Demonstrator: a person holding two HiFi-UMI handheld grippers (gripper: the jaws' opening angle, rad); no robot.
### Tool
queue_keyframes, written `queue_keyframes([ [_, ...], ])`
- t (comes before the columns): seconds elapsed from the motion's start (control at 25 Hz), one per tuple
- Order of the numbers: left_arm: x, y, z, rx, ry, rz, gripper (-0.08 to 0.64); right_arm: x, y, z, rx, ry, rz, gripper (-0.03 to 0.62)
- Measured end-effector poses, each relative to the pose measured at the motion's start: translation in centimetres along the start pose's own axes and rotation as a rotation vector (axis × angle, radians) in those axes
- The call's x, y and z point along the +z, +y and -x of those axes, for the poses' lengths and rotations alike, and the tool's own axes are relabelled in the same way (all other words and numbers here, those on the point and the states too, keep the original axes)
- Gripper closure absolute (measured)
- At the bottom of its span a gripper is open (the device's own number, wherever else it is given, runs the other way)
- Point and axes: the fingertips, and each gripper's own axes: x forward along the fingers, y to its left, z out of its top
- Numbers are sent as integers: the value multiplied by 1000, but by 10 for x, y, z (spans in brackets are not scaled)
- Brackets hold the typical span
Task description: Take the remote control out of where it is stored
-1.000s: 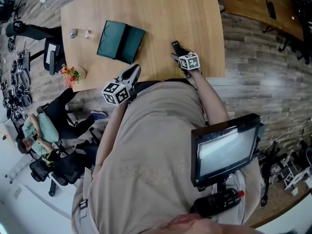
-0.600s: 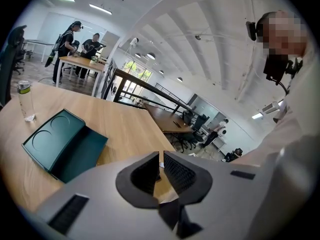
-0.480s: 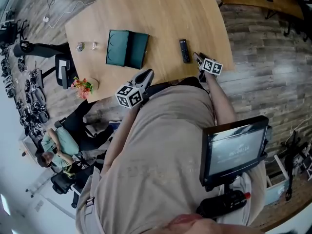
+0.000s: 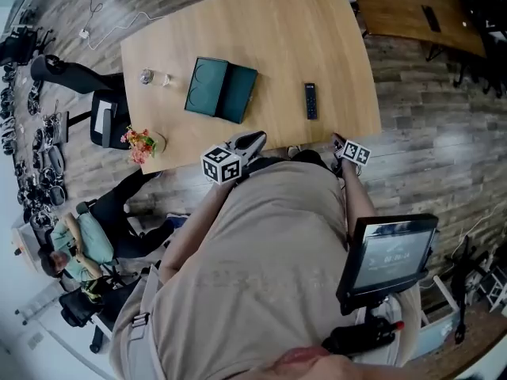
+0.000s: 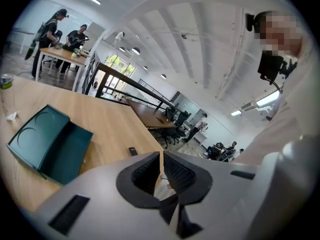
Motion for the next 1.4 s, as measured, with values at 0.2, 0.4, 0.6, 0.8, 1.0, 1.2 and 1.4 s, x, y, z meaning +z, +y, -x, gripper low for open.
queue_keyframes([
  [0.2, -31, -3, 36, -7, 17, 44, 552, -88, 15, 14, -122, 92, 96, 537],
  [0.4, -53, -3, 79, 10, -33, 19, 552, -154, 55, 13, -152, 252, 409, 537],
  [0.6, -76, -1, 121, 30, -107, 65, 552, -170, 81, 21, -185, 242, 608, 537],
  [0.8, -104, -16, 140, -14, -134, 61, 552, -160, 115, 56, -229, 48, 701, 537],
  [1.0, -127, -39, 145, -37, -135, 13, 552, -179, 124, 102, -205, -133, 495, 537],
  [1.2, -133, -72, 150, -22, -177, -37, 552, -203, 88, 121, -210, -154, 437, 536],
  [1.4, -147, -111, 157, 37, -236, -63, 552, -195, 95, 156, -126, -216, 473, 537],
])
